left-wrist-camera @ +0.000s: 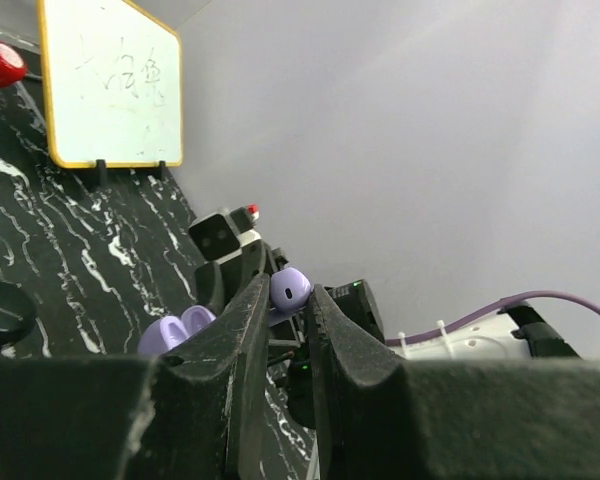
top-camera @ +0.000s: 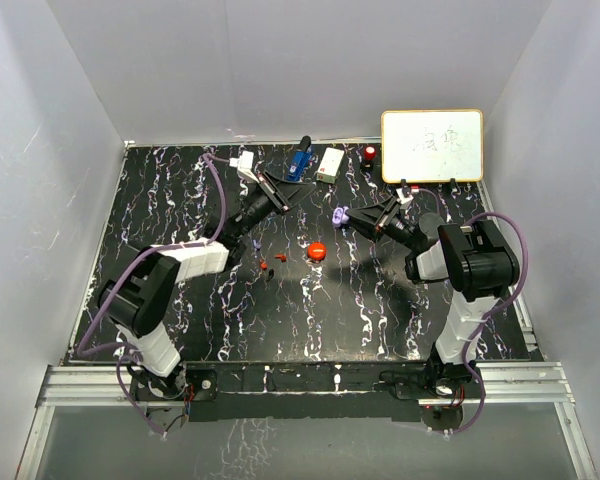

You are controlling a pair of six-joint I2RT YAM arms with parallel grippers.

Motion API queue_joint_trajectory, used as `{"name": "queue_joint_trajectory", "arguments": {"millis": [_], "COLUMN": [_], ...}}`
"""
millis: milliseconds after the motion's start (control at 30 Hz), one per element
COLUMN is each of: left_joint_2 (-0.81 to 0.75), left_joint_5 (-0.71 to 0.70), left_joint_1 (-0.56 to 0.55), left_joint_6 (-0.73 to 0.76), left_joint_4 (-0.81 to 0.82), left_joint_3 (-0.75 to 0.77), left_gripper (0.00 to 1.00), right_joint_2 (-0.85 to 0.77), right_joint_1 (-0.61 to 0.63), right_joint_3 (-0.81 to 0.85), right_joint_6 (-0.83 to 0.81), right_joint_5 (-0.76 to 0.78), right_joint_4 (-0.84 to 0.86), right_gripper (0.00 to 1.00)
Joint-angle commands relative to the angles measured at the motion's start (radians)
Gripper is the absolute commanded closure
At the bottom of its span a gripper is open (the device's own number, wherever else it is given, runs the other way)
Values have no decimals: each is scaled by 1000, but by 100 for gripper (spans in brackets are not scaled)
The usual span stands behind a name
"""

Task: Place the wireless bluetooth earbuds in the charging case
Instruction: Place the earbud in the charging case.

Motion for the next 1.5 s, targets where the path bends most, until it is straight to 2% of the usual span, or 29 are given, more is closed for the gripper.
{"name": "queue_joint_trajectory", "arguments": {"millis": [0,467,1467], "left_joint_2": [25,87,151], "left_joint_5": [-38,-126,-177], "left_joint_1": [-34,-127,-140], "left_joint_6": [-36,-36,-82], "left_joint_4": [124,163,231], "left_joint_3": [6,21,-9], "left_gripper": [100,100,100], "right_joint_2": [8,33,-2], "right_joint_1": [0,2,16], "right_joint_3": [11,14,50], "right_joint_6": [42,85,57], "right_joint_5": [45,84,66], "right_joint_4": [246,334,359], "right_gripper": [100,100,100]}}
